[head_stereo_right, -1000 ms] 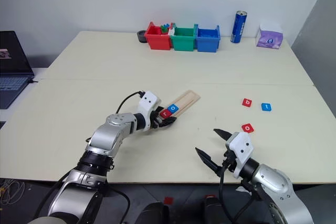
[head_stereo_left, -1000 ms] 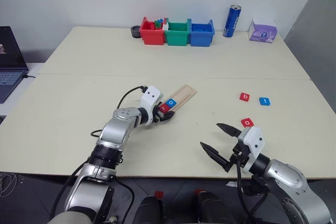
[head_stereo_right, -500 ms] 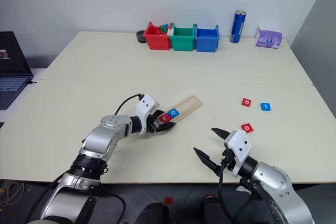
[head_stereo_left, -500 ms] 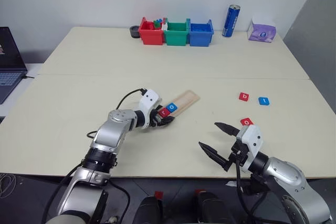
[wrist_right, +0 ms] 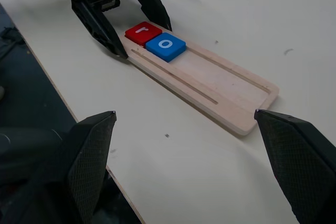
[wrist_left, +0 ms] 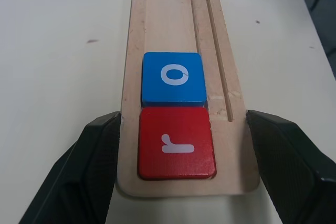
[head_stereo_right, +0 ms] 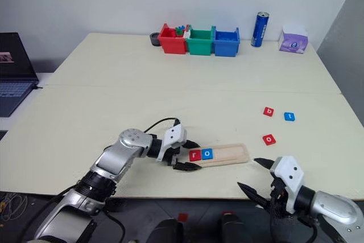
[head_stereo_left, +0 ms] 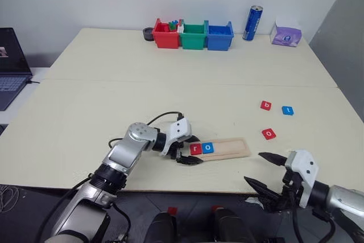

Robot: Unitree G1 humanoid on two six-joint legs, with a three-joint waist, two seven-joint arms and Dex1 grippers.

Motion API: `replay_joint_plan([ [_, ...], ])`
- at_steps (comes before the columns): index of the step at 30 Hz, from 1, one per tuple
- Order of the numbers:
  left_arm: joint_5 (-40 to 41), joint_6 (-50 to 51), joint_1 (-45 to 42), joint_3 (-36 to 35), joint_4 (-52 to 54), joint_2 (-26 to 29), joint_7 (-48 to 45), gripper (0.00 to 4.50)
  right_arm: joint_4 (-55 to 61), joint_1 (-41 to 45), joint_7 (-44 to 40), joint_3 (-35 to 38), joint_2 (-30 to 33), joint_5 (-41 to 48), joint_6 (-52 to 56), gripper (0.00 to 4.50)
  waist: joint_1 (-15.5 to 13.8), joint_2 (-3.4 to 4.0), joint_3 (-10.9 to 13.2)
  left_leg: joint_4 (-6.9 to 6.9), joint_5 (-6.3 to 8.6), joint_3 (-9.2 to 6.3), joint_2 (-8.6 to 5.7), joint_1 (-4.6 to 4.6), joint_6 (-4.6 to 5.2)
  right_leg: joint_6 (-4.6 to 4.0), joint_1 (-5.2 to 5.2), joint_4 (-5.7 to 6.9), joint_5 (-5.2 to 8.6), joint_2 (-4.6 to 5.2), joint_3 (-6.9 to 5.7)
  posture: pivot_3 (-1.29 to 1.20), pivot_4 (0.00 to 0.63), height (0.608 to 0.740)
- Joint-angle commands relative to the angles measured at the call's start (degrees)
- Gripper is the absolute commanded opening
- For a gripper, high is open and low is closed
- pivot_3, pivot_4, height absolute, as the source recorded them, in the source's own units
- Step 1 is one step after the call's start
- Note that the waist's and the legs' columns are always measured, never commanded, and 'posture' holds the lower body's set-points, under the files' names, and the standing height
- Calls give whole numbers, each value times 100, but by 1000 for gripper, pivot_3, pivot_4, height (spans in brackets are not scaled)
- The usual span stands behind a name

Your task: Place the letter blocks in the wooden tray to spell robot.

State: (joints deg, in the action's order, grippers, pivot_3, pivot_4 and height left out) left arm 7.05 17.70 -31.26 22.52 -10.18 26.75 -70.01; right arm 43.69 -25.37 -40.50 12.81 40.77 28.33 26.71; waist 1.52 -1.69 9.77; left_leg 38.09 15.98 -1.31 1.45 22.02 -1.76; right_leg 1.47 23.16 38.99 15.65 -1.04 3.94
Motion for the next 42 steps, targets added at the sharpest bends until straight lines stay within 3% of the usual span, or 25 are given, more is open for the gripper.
replay_joint_plan([
  [1, -163, -368, -192, 165, -158, -117, -99, 3379, 358, -8, 50, 156, 3, 127, 36, 4500, 13, 0, 0, 0, 0, 0, 0, 0, 0, 0, 0, 0, 0, -3, 0, 0, 150, 740],
  [12, -337, -809, -208, 241, -376, -229, -238, 3379, 338, -11, 180, -31, -53, -36, 14, 4500, 12, 0, 0, 0, 0, -1, 1, 0, 0, 0, 0, 0, 0, -8, 1, 0, 150, 740],
  [15, -293, -836, -210, 224, -372, -229, -352, 4362, 298, -36, 163, -44, -58, -77, -33, 4500, 12, 0, 0, 0, 0, -1, 1, 0, 0, 0, 0, 0, 0, -8, 0, 0, 150, 740],
  [16, -283, -867, -218, 217, -377, -222, -399, 4435, 291, -44, 157, -46, -62, -86, -42, 4500, 11, 0, 0, 0, 0, -1, 1, 0, 0, 0, 0, 0, 0, -8, 0, 0, 150, 740],
  [33, 334, -891, 42, -799, 27, 217, -260, 4435, -197, 227, 75, 467, -230, 326, -7, 4500, 12, -1, 1, 0, 0, -3, 8, 0, 0, 0, 1, 1, 0, -8, 1, 0, 150, 740],
  [38, 582, -731, 144, -1177, 208, 383, -134, 4435, -568, 1332, 862, 437, -412, 429, 602, 4500, 43, -2, 2, 2, 0, -6, 11, -4, 0, -2, 2, 4, -1, -10, 9, 0, 150, 740],
  [42, 904, -502, 301, -1491, 459, 482, -77, 4435, -1762, 2923, 1776, -126, -619, -341, 1056, 4500, 56, -2, 4, 3, -1, -3, 10, -10, 0, -8, 2, 5, -6, -14, 13, 0, 150, 740],
])
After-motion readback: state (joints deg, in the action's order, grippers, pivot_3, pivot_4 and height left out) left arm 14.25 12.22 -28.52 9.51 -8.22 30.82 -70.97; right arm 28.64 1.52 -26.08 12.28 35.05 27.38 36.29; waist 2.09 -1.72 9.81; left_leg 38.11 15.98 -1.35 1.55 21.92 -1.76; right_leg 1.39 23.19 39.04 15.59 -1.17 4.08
